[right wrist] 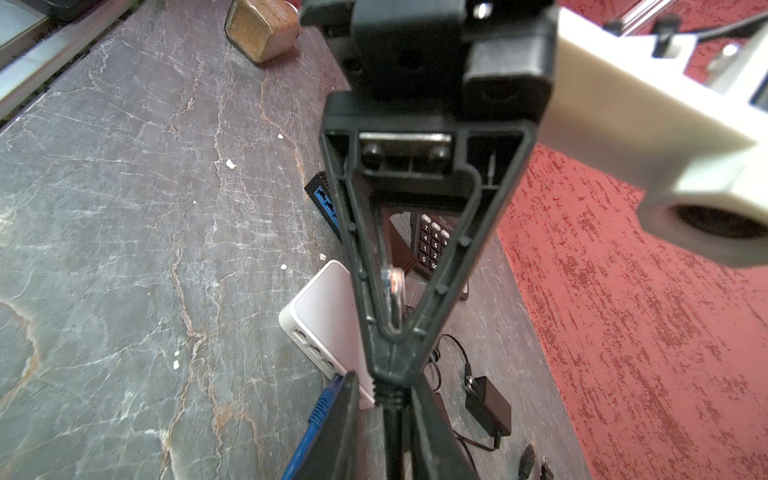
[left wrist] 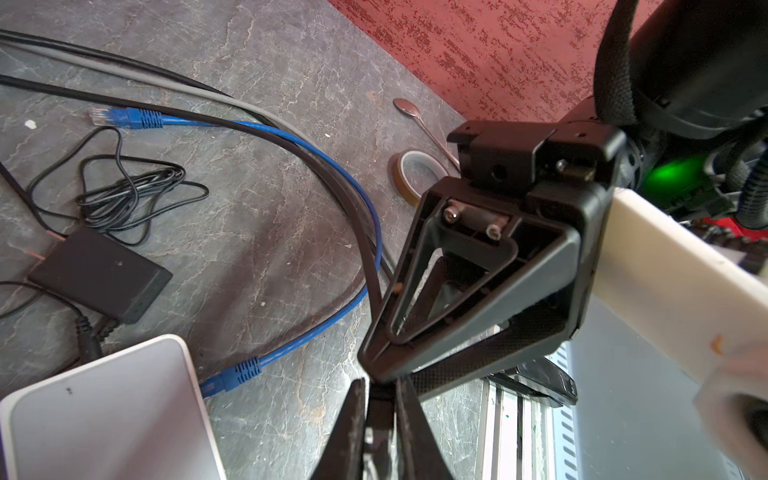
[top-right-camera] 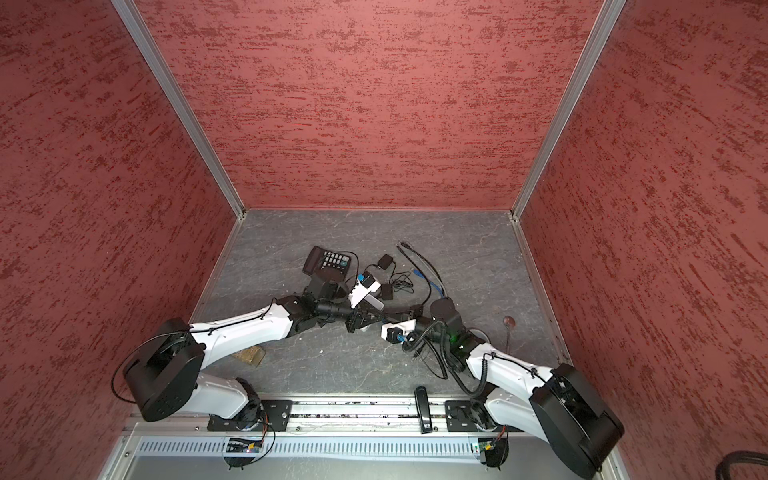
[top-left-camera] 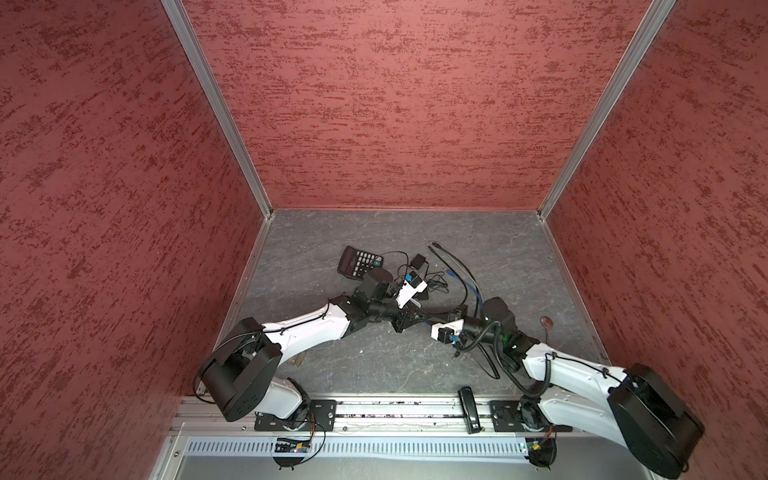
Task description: Insert the plug into the switch port
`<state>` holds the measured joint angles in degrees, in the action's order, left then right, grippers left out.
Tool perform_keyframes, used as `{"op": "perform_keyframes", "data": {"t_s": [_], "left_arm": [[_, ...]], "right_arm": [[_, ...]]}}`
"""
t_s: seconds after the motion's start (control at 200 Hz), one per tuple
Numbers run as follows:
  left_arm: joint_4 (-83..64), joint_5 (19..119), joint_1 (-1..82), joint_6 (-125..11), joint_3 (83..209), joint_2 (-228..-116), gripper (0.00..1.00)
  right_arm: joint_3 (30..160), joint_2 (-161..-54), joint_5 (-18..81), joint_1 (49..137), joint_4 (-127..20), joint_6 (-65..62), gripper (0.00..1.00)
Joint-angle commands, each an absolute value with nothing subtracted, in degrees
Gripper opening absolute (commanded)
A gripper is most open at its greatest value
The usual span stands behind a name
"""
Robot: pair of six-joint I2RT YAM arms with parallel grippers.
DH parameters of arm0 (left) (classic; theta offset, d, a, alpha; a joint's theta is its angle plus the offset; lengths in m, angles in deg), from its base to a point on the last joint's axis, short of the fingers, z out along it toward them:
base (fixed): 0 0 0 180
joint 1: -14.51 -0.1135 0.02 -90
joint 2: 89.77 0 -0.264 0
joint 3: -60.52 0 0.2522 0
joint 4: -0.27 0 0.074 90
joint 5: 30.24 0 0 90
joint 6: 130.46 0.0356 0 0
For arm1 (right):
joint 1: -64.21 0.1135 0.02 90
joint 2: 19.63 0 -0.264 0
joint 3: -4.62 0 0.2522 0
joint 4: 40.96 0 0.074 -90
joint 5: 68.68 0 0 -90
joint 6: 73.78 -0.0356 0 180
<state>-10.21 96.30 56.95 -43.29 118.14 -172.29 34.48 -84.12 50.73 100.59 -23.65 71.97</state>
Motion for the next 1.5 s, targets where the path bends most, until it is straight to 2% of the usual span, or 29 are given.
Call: {"op": "perform_keyframes", "data": {"t_s": [0.0,0.21,0.416,0.471,0.676,0.796,0.967,1.207,1.493], "left_arm": [[-10.1,97.9,56.8,-43.7,119.5,-172.9,0.16],[-9.6,98.1,56.6,-43.8,119.6,-172.9,0.16],[-8.9,97.9,56.3,-44.2,119.5,-173.3,0.18],[-8.7,97.4,56.1,-44.3,119.4,-173.1,0.24],[-7.0,91.7,54.2,-44.3,117.8,-170.3,0.68],[-2.8,86.3,52.3,-46.2,115.3,-167.5,0.83],[-0.5,79.8,49.9,-48.3,112.7,-163.9,0.84],[-5.5,71.3,49.8,-49.1,112.4,-163.9,0.83],[-5.9,66.0,53.1,-52.4,111.2,-169.2,0.82]], "right_arm": [[33.7,-85.1,51.0,101.4,-18.8,72.0,0.20],[33.7,-86.0,51.0,101.8,-17.5,71.5,0.04],[33.8,-85.3,50.3,101.9,-19.8,68.1,0.00],[33.8,-85.0,50.0,101.8,-20.9,66.4,0.00],[33.8,-83.8,48.4,102.1,-24.3,56.9,0.00],[32.5,-83.3,46.5,102.8,-21.9,51.6,0.00],[33.8,-83.9,41.5,103.5,-23.5,41.1,0.00],[36.1,-85.7,33.6,105.2,-29.0,25.0,0.00],[38.7,-85.8,28.4,110.0,-40.1,17.6,0.00]]}}
